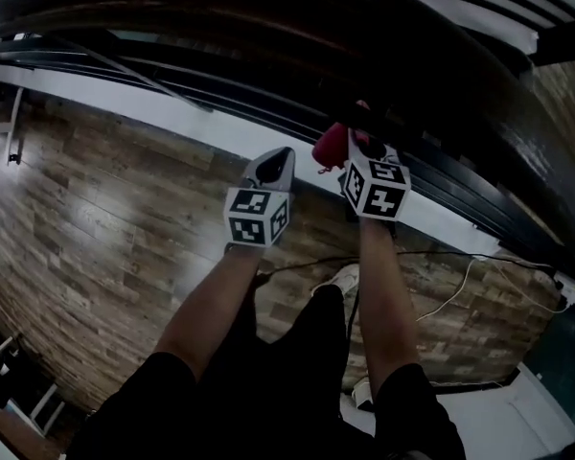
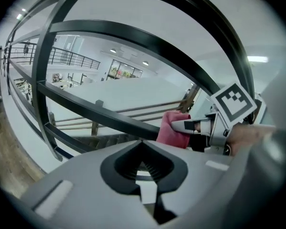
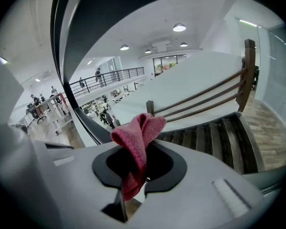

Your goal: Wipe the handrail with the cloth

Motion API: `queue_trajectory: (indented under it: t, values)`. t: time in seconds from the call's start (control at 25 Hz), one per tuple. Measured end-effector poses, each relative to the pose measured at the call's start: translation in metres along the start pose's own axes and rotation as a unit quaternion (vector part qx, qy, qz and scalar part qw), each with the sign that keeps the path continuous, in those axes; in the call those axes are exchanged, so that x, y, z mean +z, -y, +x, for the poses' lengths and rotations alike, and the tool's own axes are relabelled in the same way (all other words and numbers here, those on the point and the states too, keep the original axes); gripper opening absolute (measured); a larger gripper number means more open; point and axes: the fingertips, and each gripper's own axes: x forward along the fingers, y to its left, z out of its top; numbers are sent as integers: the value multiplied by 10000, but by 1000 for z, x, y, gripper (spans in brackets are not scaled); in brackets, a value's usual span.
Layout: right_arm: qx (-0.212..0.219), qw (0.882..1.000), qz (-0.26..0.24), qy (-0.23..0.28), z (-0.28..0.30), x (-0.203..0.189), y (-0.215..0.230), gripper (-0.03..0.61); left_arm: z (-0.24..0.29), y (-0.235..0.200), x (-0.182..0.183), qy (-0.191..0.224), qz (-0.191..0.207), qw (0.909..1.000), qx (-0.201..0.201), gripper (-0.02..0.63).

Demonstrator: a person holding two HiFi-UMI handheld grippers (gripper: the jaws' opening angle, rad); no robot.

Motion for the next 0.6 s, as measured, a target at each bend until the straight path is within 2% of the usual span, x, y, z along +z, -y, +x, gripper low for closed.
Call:
queue_trajectory:
  t: [0.36, 0.52, 0.6]
  values:
    - [-261, 9996, 47, 81, -22, -17, 37, 52, 20, 55, -11, -163, 119, 9995, -240, -2]
    - [-323, 9994, 73, 104, -32, -21, 52, 52, 27, 76, -11, -301, 654, 9965, -436, -2]
    - [-336, 9993, 133, 135, -36, -23, 59, 53, 28, 80, -12, -361, 752, 9955, -449, -2]
